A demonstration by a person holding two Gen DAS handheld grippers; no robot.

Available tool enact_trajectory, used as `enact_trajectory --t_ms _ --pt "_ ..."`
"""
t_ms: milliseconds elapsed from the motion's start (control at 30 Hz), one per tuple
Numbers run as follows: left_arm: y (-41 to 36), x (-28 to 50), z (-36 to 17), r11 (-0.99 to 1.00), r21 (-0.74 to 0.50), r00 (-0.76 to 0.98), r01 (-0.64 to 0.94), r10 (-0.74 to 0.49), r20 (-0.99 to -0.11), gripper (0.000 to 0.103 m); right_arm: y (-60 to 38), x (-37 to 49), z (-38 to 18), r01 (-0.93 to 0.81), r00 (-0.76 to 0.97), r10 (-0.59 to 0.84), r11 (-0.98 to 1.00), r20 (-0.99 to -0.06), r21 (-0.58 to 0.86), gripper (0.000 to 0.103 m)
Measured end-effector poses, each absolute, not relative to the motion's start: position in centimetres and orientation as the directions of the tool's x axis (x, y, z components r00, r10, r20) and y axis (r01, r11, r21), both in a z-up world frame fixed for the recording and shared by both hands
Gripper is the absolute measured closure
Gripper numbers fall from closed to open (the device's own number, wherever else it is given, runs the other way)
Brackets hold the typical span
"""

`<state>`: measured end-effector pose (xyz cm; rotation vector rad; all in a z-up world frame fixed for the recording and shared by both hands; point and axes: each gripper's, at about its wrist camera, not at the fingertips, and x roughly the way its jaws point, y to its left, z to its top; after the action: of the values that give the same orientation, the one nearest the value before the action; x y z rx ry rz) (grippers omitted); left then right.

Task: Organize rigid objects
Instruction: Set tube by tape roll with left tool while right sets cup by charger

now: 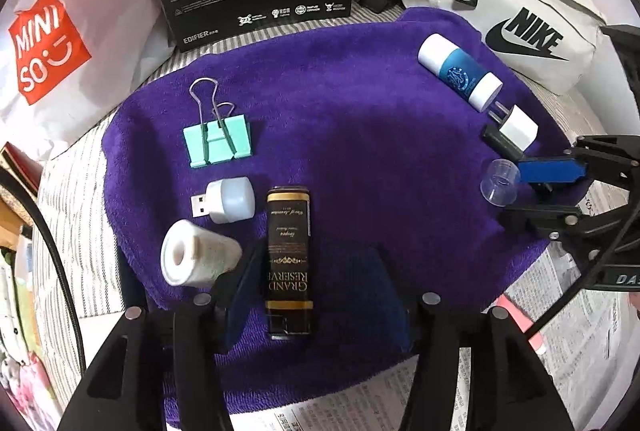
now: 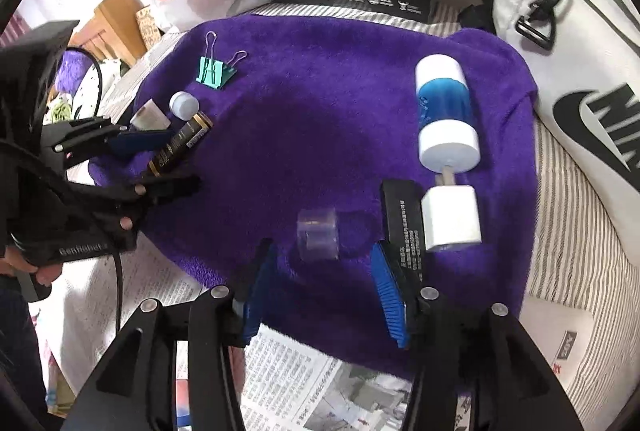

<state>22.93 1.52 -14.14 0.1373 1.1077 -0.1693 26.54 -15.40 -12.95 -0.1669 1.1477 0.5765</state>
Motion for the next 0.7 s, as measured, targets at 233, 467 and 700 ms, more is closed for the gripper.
enact_trajectory --t_ms 233,467,700 --pt "1.8 21.5 -12.9 0.985 -0.01 0.436 0.175 -0.086 -0.896 0.049 -17.0 25.4 -11.8 -0.479 0.316 0.344 0.862 -0.884 0.164 0.053" --pt "1.1 18.7 -10.9 0.985 -0.011 0.473 0.173 -0.093 -0.876 0.048 -18.7 23.7 -10.7 -0.451 0.347 0.315 0.882 -0.883 0.138 0.053" --pt "-0.3 15.2 -9.9 0.979 -0.014 0.49 0.204 -0.114 -0.864 0.048 -21.7 20.0 -9.5 -0.417 0.388 0.293 0.901 -0.874 0.117 0.053"
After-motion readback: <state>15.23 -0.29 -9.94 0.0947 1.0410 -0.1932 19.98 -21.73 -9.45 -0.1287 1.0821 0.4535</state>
